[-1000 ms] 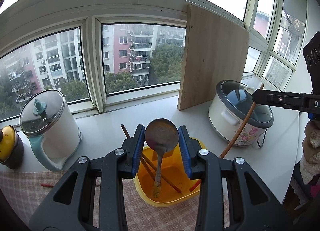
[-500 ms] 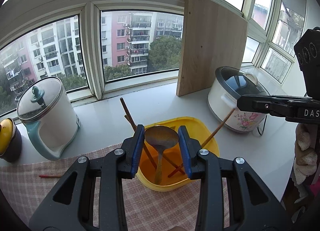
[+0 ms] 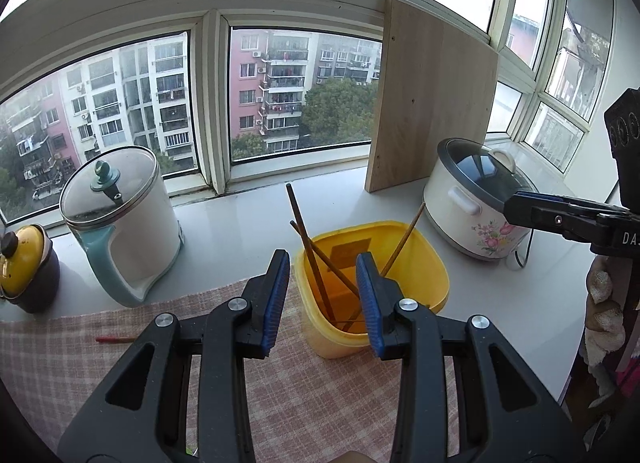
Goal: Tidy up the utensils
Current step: 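Open the left tool over the yellow bin while the right tool releases its chopstick, then move both tools back to the pile and close the right tool on the clear plastic spoon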
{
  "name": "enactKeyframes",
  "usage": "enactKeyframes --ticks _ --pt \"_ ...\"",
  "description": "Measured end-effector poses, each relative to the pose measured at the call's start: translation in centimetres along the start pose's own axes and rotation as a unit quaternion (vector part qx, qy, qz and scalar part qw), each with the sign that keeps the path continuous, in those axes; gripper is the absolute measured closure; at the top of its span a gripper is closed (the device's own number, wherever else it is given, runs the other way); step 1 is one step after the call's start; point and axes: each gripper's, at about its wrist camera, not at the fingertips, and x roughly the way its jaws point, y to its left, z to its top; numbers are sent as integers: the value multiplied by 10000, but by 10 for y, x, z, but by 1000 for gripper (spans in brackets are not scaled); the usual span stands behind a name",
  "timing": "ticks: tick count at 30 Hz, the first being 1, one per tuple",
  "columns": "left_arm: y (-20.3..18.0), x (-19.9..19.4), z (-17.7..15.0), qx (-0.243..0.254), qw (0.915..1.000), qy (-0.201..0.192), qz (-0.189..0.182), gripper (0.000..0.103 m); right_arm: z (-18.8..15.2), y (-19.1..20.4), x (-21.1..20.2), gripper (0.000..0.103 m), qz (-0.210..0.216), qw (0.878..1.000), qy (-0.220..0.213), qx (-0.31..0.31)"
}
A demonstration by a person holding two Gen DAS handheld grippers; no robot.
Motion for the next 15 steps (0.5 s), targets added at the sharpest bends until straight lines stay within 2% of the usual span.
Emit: enactKeyframes --ticks 8,15 --pt "32 -27 -19 -33 9999 -27 141 69 -19 20 -6 19 -146 9998 -109 -39" --pt "79 -51 -50 -220 9989 57 399 69 -43 44 -6 17 -196 9995 -223 -122"
